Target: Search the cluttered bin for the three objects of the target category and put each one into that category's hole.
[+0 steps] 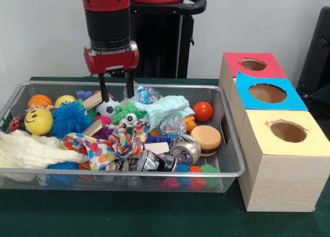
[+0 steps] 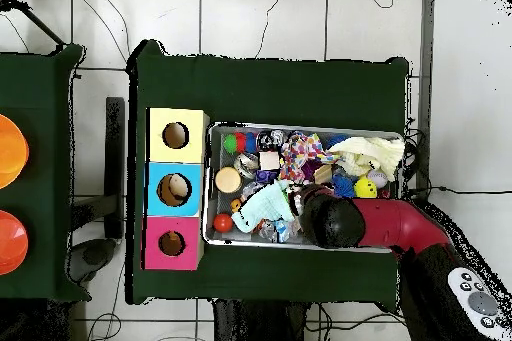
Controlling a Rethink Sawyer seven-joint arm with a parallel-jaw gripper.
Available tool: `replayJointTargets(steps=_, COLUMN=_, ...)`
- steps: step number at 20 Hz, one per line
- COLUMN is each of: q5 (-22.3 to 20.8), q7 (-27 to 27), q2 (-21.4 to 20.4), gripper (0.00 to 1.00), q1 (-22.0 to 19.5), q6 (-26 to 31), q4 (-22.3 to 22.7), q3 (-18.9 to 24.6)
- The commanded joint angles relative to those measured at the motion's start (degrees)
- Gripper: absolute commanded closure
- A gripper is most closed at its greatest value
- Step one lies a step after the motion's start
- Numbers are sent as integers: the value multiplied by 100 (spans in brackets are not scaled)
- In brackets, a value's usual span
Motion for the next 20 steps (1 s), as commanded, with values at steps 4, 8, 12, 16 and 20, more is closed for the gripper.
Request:
replayJointTargets(steps=4, q5=-141, q7=1, q2=54, gripper=0, q1=-24, q6=6, q4=136, q3=308)
replayJointTargets(steps=8, q5=-125, q7=8, q2=78, gripper=0, q1=33, q6=83, q4=29, q3=283)
replayJointTargets(steps=12, q5=-148, q7=-91, q2=140, gripper=0, q1=-26, q6=126, q4=-51, q3=299)
replayJointTargets(steps=16, q5=-163, q7=-125, q2=193, gripper=0, q1=-38, q6=140, q4=-115, q3=302)
replayJointTargets(steps=20, q5=-184, q7=-192, q2=227, gripper=0, q1=-108, q6=99, q4=-112, q3=345)
